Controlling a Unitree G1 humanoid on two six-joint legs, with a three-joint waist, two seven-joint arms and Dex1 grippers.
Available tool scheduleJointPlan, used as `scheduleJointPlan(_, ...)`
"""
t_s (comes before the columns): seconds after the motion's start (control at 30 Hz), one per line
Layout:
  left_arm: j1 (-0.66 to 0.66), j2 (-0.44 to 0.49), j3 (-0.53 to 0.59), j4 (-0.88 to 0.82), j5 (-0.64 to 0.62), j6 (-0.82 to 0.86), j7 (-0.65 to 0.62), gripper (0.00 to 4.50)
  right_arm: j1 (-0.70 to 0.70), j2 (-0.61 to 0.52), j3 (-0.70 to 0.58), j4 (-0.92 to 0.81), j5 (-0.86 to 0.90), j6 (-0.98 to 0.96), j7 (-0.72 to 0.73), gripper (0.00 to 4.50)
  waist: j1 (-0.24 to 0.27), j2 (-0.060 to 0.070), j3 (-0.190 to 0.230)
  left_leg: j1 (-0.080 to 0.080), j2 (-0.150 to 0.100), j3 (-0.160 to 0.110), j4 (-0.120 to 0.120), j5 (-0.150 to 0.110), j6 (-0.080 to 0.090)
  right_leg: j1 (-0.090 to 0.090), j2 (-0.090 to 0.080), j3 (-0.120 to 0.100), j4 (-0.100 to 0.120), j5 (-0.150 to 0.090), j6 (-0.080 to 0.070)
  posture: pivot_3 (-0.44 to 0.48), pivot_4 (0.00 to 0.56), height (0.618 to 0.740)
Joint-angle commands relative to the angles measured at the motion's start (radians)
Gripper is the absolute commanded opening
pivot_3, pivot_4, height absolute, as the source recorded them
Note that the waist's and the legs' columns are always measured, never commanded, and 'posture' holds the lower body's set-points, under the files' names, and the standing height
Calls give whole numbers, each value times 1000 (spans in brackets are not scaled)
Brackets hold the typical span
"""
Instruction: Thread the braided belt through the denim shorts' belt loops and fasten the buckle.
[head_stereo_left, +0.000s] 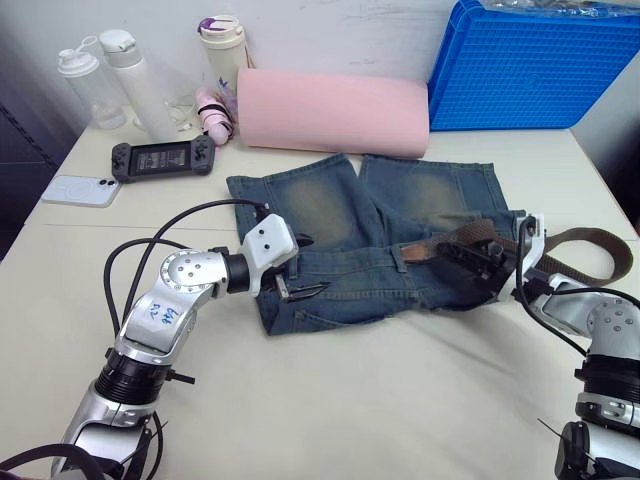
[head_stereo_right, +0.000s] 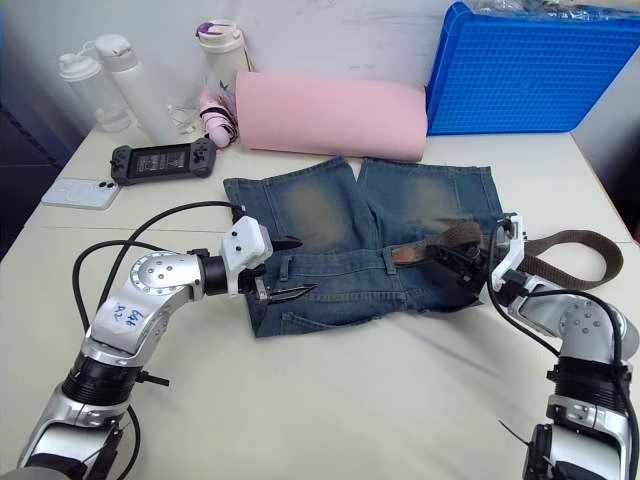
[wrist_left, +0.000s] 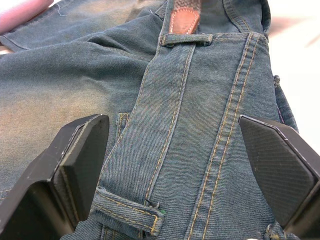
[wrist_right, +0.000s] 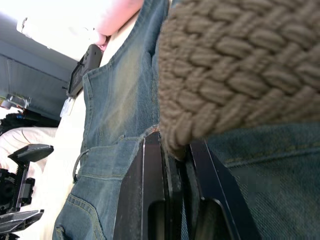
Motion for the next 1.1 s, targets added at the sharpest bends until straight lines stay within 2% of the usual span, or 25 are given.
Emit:
scheduleJointPlan(0.03,4,6,9,-37,1,-19,-3,4500,12,-2,-1,-56,28,41,24,88,0,0,0,0,0,0,0,0,0,0,0,0,0,0,0,0,150,740)
scheduleJointPlan(0.2,4,-2,0,-32,8,-27,0,4500,-4,38,8,-59,42,75,21,88,-1,0,0,0,0,0,0,0,0,0,0,0,0,0,0,0,150,740)
scheduleJointPlan(0.37,-22,-60,-39,-1,58,-74,50,4500,-19,118,61,-80,18,84,-11,88,-2,0,0,0,0,0,0,0,0,0,0,0,0,0,0,0,150,740)
scheduleJointPlan(0.6,-59,-106,-127,52,170,-184,74,4500,-15,228,67,-117,8,84,-154,88,-5,0,0,0,1,0,0,0,-1,0,1,0,1,0,0,0,150,740)
scheduleJointPlan(0.63,-64,-111,-134,62,187,-208,78,4500,-13,239,34,-118,34,87,-179,668,-5,0,0,0,0,0,0,0,-1,0,1,0,1,0,0,0,150,740)
scheduleJointPlan(0.7,-80,-108,-156,94,237,-267,89,4500,-9,248,-22,-126,73,89,-218,1386,-5,0,0,0,0,0,0,0,-1,0,1,0,1,0,0,0,150,740)
scheduleJointPlan(0.73,-90,-97,-179,117,277,-306,92,4500,-6,248,-43,-131,83,86,-235,1932,-3,0,0,0,0,0,0,0,-1,0,1,0,1,0,0,0,150,740)
scheduleJointPlan(0.8,-135,-99,-224,198,373,-397,132,4500,2,233,-79,-135,109,97,-268,2347,-1,0,0,0,0,0,0,0,-1,-1,1,0,1,0,0,0,150,740)
scheduleJointPlan(0.83,-165,-103,-246,243,422,-446,158,4500,7,218,-90,-140,121,106,-273,2868,-1,0,0,0,0,0,0,0,-1,-1,0,0,1,0,0,0,150,740)
scheduleJointPlan(1.1,-258,-153,-325,434,595,-684,256,4500,36,119,-155,-191,229,169,-295,2868,20,0,0,0,-2,-1,-1,0,0,-1,0,0,1,0,0,0,150,740)
